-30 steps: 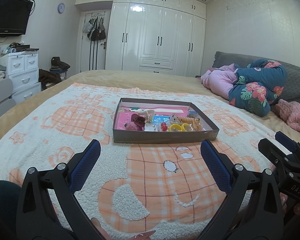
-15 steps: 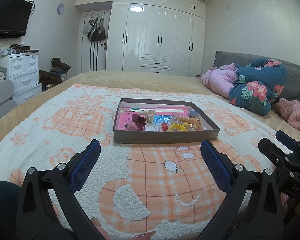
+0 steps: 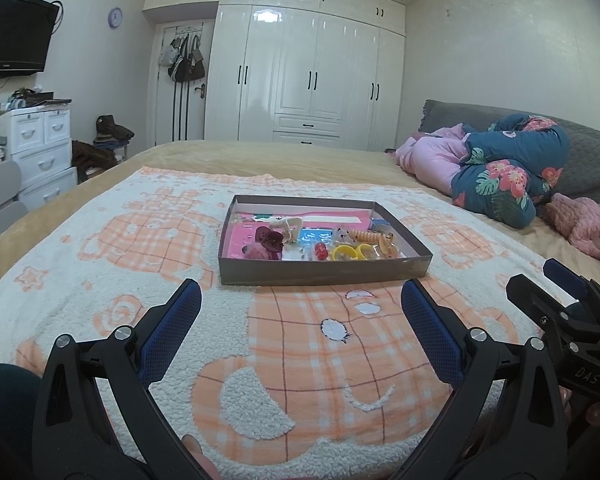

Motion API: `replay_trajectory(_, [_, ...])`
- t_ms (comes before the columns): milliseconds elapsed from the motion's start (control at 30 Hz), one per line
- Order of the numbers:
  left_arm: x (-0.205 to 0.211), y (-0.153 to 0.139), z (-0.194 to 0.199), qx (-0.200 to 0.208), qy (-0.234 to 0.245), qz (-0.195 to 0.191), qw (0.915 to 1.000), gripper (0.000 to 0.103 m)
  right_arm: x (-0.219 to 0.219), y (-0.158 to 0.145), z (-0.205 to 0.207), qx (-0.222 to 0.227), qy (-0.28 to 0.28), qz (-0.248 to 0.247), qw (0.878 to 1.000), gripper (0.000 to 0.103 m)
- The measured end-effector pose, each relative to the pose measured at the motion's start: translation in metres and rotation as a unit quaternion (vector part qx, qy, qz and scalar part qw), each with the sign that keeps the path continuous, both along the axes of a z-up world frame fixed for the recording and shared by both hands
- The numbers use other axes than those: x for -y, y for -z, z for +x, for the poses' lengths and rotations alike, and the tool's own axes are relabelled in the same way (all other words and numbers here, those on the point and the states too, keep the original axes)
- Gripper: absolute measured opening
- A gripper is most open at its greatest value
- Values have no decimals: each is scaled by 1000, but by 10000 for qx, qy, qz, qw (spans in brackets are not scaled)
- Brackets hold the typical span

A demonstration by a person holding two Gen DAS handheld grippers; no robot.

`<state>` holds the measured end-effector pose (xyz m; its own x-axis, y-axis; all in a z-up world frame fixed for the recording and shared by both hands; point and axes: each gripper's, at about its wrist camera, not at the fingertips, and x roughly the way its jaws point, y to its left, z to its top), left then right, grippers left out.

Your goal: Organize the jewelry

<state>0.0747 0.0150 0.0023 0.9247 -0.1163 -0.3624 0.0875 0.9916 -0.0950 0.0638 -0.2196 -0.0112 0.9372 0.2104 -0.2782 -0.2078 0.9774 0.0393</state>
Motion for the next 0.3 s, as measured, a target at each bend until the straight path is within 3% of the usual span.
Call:
replay_trajectory(200, [-23, 1, 27, -406, -407, -197, 9982, 92, 17, -6, 25, -181, 376, 241, 9988, 97])
replay_trajectory(300, [-63, -3, 74, -811, -938, -253, 9920, 92, 47, -18, 83, -588, 1121, 306, 9915, 97])
